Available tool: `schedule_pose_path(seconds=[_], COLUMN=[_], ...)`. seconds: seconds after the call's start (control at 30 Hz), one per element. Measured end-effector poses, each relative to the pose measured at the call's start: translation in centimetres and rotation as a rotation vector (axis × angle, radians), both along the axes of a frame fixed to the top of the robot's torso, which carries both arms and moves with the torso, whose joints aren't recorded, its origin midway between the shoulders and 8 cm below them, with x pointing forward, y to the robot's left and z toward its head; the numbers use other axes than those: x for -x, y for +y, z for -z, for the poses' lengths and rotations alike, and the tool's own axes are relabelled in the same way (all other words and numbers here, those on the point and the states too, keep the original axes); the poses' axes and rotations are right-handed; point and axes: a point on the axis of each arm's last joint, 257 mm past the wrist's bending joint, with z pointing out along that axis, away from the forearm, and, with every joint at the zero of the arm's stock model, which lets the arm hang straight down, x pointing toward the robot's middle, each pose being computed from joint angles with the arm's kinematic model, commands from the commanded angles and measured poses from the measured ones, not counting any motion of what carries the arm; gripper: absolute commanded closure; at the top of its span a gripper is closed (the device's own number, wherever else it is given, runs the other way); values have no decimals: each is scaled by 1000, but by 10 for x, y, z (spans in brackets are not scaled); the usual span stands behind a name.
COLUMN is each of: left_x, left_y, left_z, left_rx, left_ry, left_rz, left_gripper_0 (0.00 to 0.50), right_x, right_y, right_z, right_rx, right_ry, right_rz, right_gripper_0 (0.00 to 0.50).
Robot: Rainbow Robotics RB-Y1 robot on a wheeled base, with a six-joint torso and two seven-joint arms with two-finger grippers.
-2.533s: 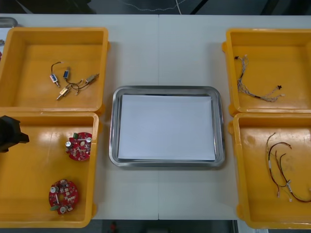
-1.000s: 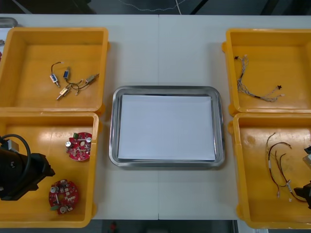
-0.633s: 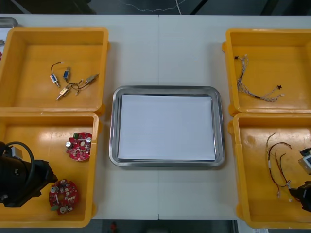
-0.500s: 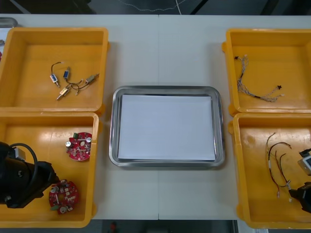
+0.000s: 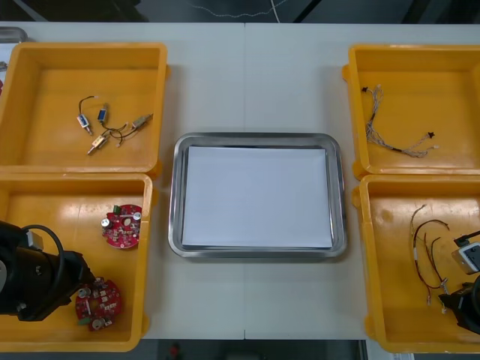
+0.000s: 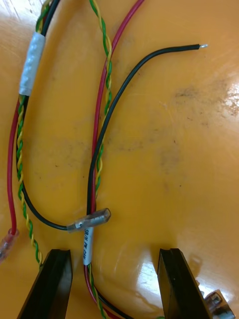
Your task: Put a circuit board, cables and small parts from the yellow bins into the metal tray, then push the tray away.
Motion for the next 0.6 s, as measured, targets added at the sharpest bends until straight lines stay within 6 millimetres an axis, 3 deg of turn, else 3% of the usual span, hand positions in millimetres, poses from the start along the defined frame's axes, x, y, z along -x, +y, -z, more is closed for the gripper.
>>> schedule_pose_path(seconds=[0.07,0.1,0.17,0.2,0.6], left_x=[1,1,2,2,7], left_y=[0,0,-1,-2,-3], left_z=[1,2,3,4,9], left_rx=[-4,-6,-8,-8,-13], left_ry=[2,3,5,6,17], left_rz=[3,4,7,9,12], left_gripper_0=[0,0,0,0,0], right_x=[0,0,0,-1,-1], right_y=[0,0,0,0,0], right_z=[0,0,0,0,-1], right_rx=[0,1,1,1,1], right_ry=[-1,-1,-2,-3,-5], right_rz=[0,-1,-1,-1,-1], right_gripper_0=[0,44,476,500,500])
